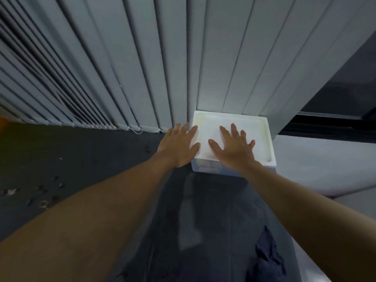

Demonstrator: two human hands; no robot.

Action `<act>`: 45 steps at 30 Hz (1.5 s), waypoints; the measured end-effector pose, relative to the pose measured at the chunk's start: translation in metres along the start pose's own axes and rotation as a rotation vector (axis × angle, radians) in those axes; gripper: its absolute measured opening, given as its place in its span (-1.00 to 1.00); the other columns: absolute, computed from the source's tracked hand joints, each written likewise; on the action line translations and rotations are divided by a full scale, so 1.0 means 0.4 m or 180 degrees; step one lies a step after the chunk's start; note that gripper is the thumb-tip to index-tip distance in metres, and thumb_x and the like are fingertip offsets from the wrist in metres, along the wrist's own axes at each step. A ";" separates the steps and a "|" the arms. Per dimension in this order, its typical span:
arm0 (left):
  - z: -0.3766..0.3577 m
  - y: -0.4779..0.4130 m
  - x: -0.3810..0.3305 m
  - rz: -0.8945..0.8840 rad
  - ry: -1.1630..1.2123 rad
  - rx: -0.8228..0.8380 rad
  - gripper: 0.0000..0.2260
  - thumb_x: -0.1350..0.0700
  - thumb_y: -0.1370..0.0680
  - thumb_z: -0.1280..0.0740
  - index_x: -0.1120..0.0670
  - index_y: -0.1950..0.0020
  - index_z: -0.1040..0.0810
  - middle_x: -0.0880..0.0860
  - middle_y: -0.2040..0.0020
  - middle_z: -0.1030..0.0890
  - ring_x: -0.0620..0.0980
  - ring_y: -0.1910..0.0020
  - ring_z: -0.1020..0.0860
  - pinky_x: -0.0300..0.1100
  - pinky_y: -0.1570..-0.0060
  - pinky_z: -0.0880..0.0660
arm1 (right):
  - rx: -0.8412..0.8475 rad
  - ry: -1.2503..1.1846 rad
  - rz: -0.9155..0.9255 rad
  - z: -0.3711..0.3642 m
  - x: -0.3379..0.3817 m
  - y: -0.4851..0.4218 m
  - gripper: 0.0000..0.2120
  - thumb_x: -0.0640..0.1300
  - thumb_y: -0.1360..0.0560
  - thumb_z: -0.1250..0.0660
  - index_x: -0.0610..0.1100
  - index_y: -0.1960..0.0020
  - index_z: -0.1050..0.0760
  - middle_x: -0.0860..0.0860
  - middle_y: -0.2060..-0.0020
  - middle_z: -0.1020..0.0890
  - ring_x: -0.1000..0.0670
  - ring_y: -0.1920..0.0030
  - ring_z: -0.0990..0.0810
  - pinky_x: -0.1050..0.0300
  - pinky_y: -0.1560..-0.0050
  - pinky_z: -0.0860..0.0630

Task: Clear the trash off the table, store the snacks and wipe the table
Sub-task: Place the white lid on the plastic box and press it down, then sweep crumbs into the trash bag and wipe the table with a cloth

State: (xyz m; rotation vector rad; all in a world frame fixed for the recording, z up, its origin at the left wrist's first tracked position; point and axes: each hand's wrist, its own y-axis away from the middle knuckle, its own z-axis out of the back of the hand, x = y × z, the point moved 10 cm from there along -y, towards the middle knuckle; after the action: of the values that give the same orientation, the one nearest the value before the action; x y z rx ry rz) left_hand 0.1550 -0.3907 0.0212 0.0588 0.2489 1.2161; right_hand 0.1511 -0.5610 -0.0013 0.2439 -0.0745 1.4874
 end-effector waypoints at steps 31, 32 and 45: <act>0.064 1.353 0.964 0.2603 0.0583 -0.0564 -0.42 -0.18 -0.68 0.01 0.02 -0.65 0.02 0.10 -0.62 -0.17 0.12 -0.58 -0.14 0.09 -0.54 -0.06 | 0.0720 -0.0015 0.2467 -0.164 1.376 0.664 -0.28 0.42 -0.55 0.04 0.09 -0.60 -0.01 -0.02 -0.59 -0.08 -0.17 -0.58 -0.02 -0.25 -0.50 -0.05; 0.058 1.402 0.989 0.2686 0.0599 -0.0596 -0.42 -0.19 -0.68 0.01 0.02 -0.65 0.02 0.10 -0.62 -0.16 0.13 -0.58 -0.14 0.09 -0.54 -0.06 | 0.0731 -0.0012 0.2542 -0.174 1.419 0.694 -0.29 0.41 -0.55 0.04 0.09 -0.60 -0.02 -0.01 -0.59 -0.09 -0.16 -0.58 -0.03 -0.24 -0.50 -0.05; -0.032 1.819 1.186 0.3467 0.0751 -0.0803 -0.45 -0.15 -0.67 -0.01 0.01 -0.63 -0.05 0.07 -0.55 -0.29 0.15 -0.48 -0.33 0.08 -0.44 -0.22 | 0.1120 0.0041 0.3401 -0.295 1.801 0.982 -0.31 0.38 -0.58 0.00 0.08 -0.60 -0.01 0.02 -0.59 -0.10 -0.08 -0.56 -0.09 -0.12 -0.46 -0.16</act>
State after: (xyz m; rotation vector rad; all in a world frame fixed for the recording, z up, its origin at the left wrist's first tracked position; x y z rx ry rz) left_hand -0.3637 0.3051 0.0631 -0.1975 0.2722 2.3365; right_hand -0.1880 0.1919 0.0724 0.5263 0.0877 2.5688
